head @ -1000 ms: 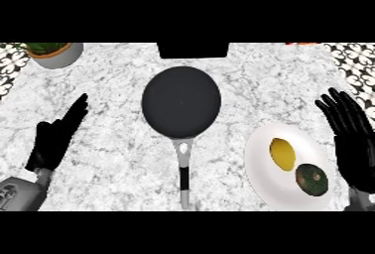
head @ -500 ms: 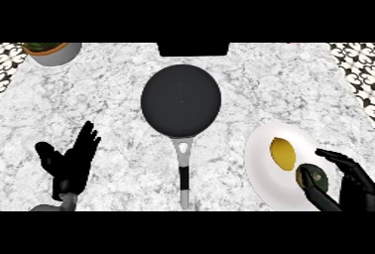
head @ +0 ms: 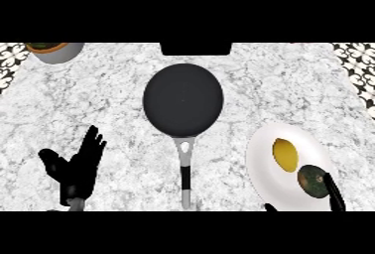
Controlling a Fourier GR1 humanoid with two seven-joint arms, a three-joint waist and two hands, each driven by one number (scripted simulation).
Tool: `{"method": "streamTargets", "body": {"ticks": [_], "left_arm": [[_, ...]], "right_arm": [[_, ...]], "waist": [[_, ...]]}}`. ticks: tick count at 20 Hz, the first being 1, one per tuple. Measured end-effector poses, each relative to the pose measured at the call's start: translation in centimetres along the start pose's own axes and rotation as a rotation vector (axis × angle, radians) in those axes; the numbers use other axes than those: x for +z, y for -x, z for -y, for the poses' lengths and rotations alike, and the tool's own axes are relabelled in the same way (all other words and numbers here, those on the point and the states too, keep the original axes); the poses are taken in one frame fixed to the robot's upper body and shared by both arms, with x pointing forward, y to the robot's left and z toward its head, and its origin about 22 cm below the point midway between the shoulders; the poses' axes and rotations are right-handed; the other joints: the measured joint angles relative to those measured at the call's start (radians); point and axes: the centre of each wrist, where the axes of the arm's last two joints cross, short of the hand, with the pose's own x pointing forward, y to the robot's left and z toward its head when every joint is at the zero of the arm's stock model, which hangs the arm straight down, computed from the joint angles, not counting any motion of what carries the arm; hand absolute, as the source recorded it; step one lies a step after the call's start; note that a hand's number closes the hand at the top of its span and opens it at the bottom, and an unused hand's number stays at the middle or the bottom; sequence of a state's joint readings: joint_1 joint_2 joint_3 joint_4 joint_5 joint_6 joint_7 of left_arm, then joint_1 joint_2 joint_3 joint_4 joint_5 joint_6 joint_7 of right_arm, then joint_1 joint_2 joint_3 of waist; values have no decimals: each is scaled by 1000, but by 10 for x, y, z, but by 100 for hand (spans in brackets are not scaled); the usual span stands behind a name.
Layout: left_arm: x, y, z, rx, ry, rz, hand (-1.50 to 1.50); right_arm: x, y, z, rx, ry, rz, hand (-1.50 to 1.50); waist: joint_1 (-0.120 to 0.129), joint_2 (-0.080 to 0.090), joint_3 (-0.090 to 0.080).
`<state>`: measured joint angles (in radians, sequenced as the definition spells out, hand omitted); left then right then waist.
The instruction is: Pick the lemon from the plate and place it in the pan
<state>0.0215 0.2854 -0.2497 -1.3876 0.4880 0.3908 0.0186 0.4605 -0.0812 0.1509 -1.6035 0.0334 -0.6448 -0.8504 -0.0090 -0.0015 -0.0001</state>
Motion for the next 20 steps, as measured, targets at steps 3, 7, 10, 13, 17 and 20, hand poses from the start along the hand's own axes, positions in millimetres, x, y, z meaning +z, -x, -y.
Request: {"method": "streamTargets", "body": {"ticks": [3,7,10,13,17,20], "left_arm": [[1,2,-2,-5,3,4,0],[2,3,3,-3,12,1,0],[2,1,8,-5,27,4,0],[1,0,10,-9,35,8,0],[0,-1,9,-12,39,3,0],[4,2,4,-9,29,-1,0]], "right_arm": [[-16,-11,3,75,24,-24,-150],[-48,-23,13,158,12,-76,-150],[-64,-17,24,263,-74,-147,-150],[-74,-9,39,396,-205,-230,-150],[-100,-15,40,542,-334,-315,-150],[-123,-29,22,593,-388,-344,-150]], "waist": [[7,1,-1],[14,3,-2],[27,8,-4],[36,12,-6],[39,10,-6],[32,6,-4]]}}
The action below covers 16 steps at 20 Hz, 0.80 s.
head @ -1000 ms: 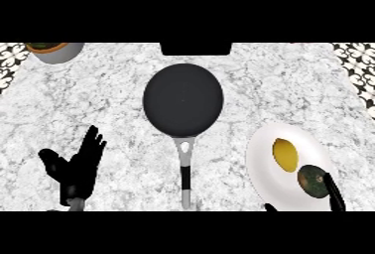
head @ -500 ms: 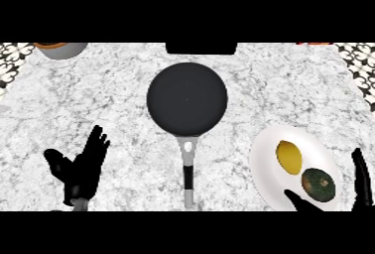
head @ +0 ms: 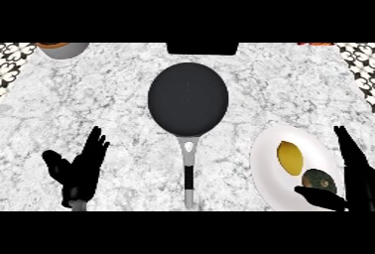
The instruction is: Pick the lemon from the plate and place it in the pan
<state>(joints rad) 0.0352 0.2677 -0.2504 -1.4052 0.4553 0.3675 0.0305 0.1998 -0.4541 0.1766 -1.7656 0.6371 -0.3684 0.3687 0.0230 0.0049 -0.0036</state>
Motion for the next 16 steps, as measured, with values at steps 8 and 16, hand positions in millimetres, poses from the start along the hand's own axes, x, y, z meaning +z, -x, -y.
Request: {"method": "streamTargets", "body": {"ticks": [8,16], "left_arm": [[-1,1,-1,7,-14,-5,0],[3,6,6,12,-14,-1,0]], "right_arm": [[-36,-33,-1,140,-207,-81,-150],[-37,-25,-14,167,-324,-98,-150]], "waist": [[-11,-3,2],[-21,-5,4]]}}
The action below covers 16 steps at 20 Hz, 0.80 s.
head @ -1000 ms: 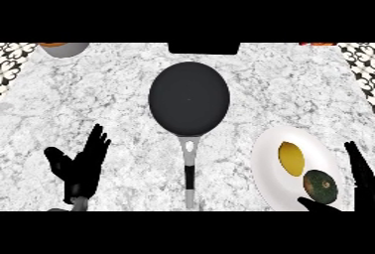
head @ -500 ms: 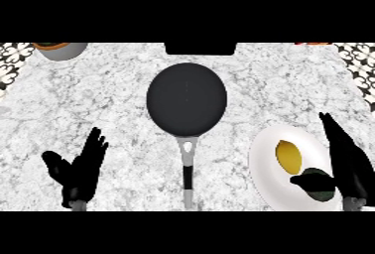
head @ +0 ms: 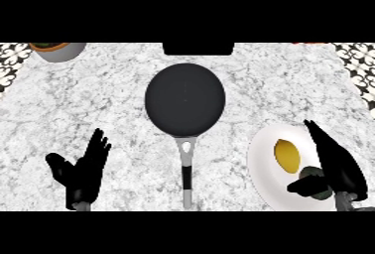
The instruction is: Pick the lemon from the plate and place it in the pan
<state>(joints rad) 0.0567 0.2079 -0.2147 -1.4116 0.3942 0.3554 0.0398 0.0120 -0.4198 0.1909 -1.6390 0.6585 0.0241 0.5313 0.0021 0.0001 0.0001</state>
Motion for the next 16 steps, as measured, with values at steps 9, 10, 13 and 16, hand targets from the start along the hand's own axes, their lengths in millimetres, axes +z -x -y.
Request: {"method": "streamTargets", "body": {"ticks": [9,10,13,16], "left_arm": [[-4,-9,-5,2,-2,-4,0],[0,-10,-8,2,-3,-2,0],[0,-2,-11,2,-6,3,0],[0,-3,-15,-1,-8,2,0]], "right_arm": [[-9,5,-24,-41,65,38,-150],[-11,8,-27,-44,72,41,-150],[-20,13,-29,-36,85,31,-150],[-30,10,-32,-27,74,16,150]], "waist": [[-1,0,0],[-1,0,0],[-1,0,0],[0,0,0]]}}
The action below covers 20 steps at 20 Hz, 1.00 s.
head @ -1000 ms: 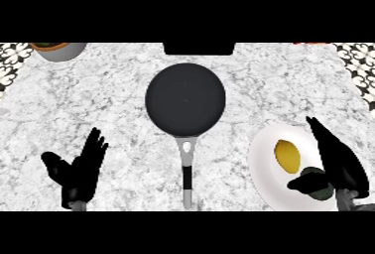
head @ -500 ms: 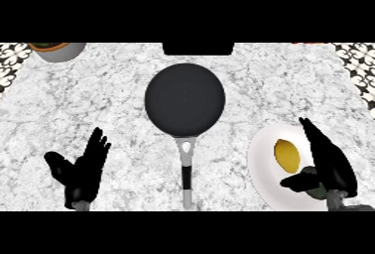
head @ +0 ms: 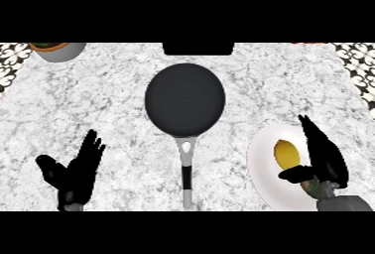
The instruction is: Pick the lemon from the plate and place it in the pan
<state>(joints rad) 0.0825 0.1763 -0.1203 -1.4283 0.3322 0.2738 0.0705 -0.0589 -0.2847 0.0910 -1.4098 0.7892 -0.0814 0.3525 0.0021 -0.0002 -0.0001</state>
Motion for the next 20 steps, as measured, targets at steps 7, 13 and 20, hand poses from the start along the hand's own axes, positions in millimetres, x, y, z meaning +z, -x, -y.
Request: {"method": "streamTargets", "body": {"ticks": [7,13,20], "left_arm": [[-4,-3,4,-4,3,-1,0],[-10,-3,0,-6,7,-1,0],[-10,-5,10,-4,37,-3,0]], "right_arm": [[-5,4,-15,36,38,129,150],[-15,7,-19,42,72,171,150],[0,-53,-48,150,13,236,150]], "waist": [[-2,-6,-9],[-3,-11,-15],[23,-11,-29]]}}
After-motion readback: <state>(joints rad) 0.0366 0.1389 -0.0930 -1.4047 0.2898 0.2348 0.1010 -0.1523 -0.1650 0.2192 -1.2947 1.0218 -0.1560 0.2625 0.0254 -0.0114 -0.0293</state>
